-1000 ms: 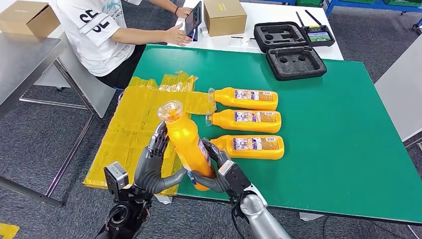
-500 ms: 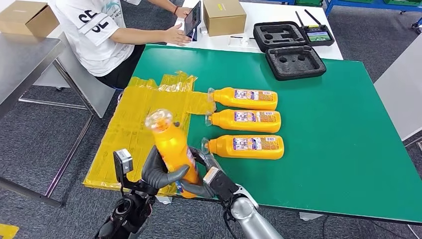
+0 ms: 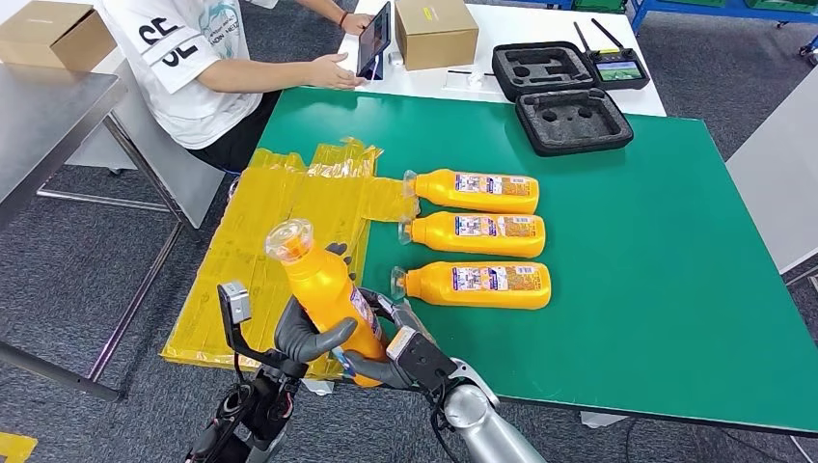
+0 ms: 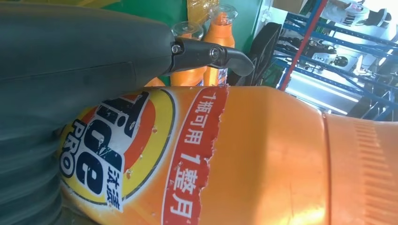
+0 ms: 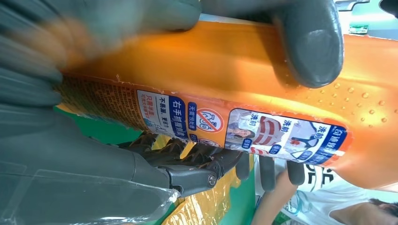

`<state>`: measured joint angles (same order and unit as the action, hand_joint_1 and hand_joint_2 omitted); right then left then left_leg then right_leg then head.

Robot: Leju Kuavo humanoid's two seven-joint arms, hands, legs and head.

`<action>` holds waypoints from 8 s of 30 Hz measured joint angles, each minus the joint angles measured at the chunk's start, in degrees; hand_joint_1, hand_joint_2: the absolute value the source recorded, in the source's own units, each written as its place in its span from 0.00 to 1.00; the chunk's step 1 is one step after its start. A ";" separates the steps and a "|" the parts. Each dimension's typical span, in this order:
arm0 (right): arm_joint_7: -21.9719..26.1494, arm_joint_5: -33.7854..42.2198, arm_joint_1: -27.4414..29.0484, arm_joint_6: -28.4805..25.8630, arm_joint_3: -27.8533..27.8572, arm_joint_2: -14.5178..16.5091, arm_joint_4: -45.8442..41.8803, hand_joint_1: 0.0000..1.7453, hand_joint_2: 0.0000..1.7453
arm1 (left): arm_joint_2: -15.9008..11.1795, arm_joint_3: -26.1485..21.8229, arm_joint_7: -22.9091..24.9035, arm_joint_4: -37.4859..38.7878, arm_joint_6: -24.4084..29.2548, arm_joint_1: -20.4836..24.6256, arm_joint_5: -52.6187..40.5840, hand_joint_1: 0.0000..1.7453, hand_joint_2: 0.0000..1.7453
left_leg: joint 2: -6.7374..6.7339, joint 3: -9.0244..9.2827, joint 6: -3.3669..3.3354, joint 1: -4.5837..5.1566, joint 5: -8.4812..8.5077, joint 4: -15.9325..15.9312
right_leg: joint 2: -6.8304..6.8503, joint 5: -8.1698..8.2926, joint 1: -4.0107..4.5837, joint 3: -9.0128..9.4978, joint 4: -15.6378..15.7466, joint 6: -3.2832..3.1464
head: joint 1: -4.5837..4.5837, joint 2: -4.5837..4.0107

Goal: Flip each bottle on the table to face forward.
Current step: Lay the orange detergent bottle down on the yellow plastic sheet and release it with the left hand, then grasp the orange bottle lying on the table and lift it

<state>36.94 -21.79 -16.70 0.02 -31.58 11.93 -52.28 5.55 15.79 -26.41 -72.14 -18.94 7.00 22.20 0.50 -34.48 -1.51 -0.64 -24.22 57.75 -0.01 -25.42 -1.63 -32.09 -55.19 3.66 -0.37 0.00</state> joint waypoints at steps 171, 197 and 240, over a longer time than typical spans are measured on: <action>3.02 24.89 -0.33 -6.73 -0.45 -0.86 -15.33 0.00 0.00 | -19.87 34.93 6.36 38.72 -3.20 39.44 -60.59 0.00 0.00 | 0.08 0.36 0.27 -0.08 0.24 -0.02 | 0.03 0.15 0.09 0.38 -0.06 -0.21 | 0.01 0.00; 2.80 25.64 -1.47 -6.84 -1.42 -0.57 -13.32 0.00 0.00 | -20.46 30.46 -3.09 40.82 -7.89 38.30 -47.86 0.00 0.00 | 0.14 0.43 0.36 -0.08 0.46 -0.04 | 0.09 0.26 0.08 0.40 -0.06 -0.40 | 0.01 0.00; -12.18 -1.20 -6.98 -8.55 -0.55 -8.71 -12.22 0.00 1.00 | -9.87 -4.30 -12.88 2.74 48.92 7.65 -34.57 0.00 0.00 | -0.11 -0.44 0.33 -0.06 0.51 -0.01 | -0.10 0.47 0.10 -0.50 -0.06 -0.45 | 0.00 0.00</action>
<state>24.76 -22.99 -23.68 -8.53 -32.13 3.22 -64.49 -4.32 11.50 -39.29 -69.40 29.98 14.65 -12.37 0.40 -34.92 -1.18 -0.70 -23.70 57.74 -0.11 -24.95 -1.52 -32.58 -55.24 3.21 -0.37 0.00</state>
